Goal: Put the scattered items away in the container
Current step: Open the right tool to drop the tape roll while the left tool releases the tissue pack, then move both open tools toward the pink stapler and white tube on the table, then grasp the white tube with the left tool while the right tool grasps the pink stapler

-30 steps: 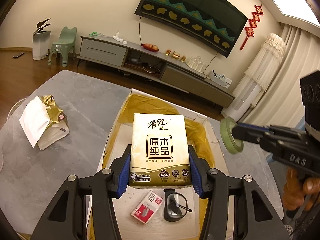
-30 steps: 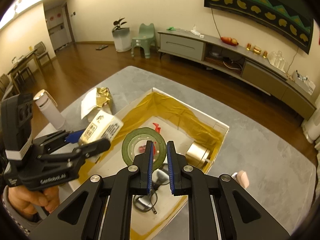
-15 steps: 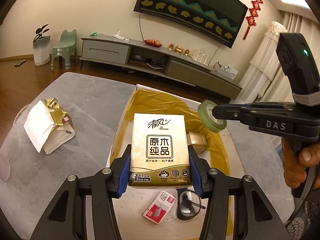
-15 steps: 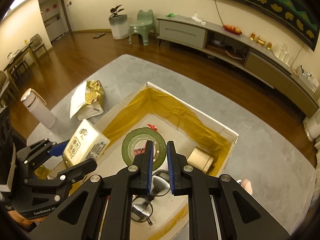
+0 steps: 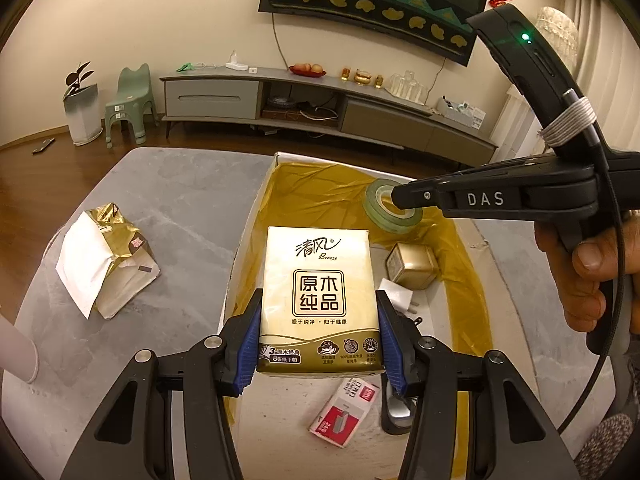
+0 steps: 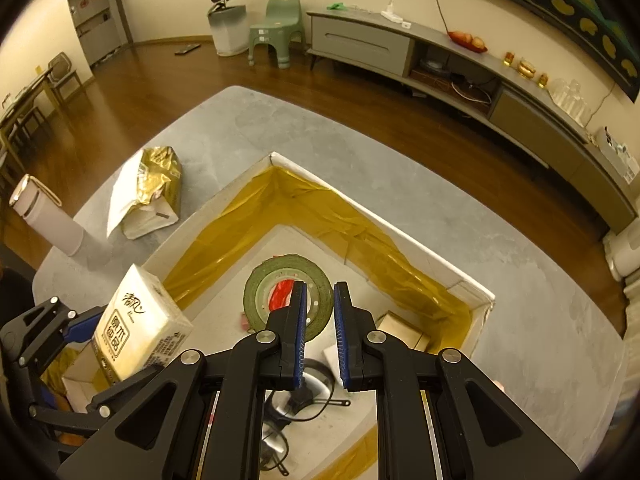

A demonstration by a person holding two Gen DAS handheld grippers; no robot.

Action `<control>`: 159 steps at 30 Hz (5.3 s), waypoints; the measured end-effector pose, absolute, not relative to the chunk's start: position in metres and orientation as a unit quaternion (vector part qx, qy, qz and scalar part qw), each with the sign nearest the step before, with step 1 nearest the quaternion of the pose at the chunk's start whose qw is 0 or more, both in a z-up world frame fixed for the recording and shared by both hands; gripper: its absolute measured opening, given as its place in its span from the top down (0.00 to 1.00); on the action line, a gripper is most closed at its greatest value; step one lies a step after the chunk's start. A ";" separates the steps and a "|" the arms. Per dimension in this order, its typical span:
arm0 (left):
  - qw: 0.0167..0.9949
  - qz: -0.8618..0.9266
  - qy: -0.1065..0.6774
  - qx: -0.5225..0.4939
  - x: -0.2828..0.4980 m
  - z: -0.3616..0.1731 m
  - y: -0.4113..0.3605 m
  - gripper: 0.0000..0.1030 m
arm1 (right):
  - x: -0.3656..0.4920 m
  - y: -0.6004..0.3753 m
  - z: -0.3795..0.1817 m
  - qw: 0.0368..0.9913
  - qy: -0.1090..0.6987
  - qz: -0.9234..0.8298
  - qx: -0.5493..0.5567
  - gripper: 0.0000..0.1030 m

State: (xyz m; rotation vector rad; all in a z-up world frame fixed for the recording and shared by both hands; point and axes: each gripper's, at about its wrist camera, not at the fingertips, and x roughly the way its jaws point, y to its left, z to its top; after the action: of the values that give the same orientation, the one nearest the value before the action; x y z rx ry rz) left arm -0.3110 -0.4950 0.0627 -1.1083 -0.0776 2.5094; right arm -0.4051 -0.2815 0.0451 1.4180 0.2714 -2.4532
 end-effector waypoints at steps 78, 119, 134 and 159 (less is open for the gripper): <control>0.333 0.865 0.051 -0.371 -0.238 0.109 -0.325 0.36 | -0.233 -0.067 0.067 0.247 -0.183 -0.856 0.415 0.68; 0.234 0.854 0.103 -0.453 -0.311 -0.040 -0.197 0.25 | -0.314 -0.003 -0.028 0.132 -0.050 -0.877 0.460 0.59; 0.246 0.851 0.124 -0.447 -0.310 -0.055 -0.199 0.23 | -0.359 -0.032 -0.054 0.162 0.049 -0.892 0.420 0.51; 0.290 0.837 0.158 -0.437 -0.292 -0.038 -0.179 0.57 | -0.360 0.017 -0.071 0.170 0.024 -0.860 0.480 0.75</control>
State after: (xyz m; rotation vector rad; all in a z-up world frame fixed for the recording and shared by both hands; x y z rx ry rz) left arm -0.2919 -0.1792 -0.0384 -1.1661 0.4226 2.2319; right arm -0.3601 0.0171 -0.0714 1.3641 0.0676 -2.4435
